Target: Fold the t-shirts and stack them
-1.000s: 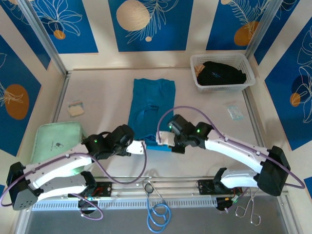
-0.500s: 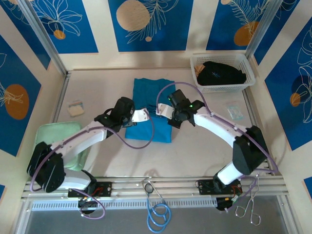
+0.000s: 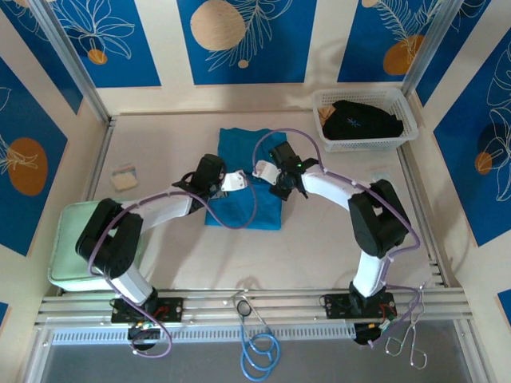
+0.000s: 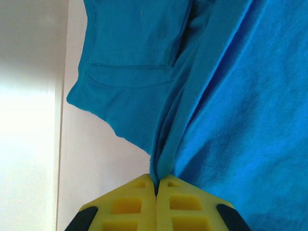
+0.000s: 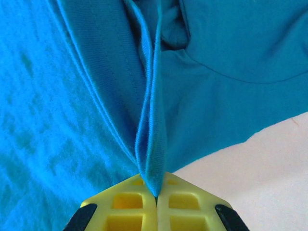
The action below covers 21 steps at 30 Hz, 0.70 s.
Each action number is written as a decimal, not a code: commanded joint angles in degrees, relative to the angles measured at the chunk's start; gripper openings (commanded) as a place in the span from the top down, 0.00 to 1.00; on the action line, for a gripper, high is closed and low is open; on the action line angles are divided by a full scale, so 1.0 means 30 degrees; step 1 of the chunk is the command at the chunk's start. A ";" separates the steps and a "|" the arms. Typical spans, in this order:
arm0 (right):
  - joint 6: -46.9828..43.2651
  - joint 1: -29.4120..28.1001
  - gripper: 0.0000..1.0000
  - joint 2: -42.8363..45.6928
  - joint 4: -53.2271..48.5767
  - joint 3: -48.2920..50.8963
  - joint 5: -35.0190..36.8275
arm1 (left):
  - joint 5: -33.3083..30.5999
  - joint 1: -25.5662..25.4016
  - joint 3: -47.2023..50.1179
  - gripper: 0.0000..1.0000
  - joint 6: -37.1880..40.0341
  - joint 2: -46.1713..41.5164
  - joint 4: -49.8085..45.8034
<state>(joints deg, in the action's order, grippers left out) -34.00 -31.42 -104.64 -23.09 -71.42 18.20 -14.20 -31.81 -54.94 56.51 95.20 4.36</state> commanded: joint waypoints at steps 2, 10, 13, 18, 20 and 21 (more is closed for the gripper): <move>0.1071 0.0336 1.00 -0.1065 0.0441 -0.0892 0.0766 | -0.0349 0.0351 -0.0286 1.00 0.0206 0.1105 0.2084; 0.3667 0.0729 0.42 -0.1675 0.1904 -0.1252 0.1371 | -0.1414 0.0424 -0.0613 0.73 0.0186 0.2575 0.4069; 0.4476 0.1160 0.40 -0.0817 0.2760 -0.0968 0.0048 | -0.1304 0.0584 -0.0613 0.55 -0.0077 0.2196 0.4113; 0.4359 0.1565 0.40 0.1645 0.3845 -0.0050 -0.1550 | -0.1210 0.0947 -0.0336 0.19 -0.0259 0.0671 0.4573; 0.4017 0.1625 0.41 0.2990 0.4019 0.0544 -0.2369 | -0.0851 0.1067 -0.0135 0.04 -0.0318 -0.0288 0.4637; 0.3958 0.1638 0.41 0.3910 0.4193 0.0997 -0.2742 | -0.0524 0.1126 0.0035 0.00 -0.0349 -0.0907 0.4676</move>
<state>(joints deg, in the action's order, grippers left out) -22.24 -26.46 -99.77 -13.69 -70.70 15.64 -17.45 -29.39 -55.18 56.18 98.43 15.64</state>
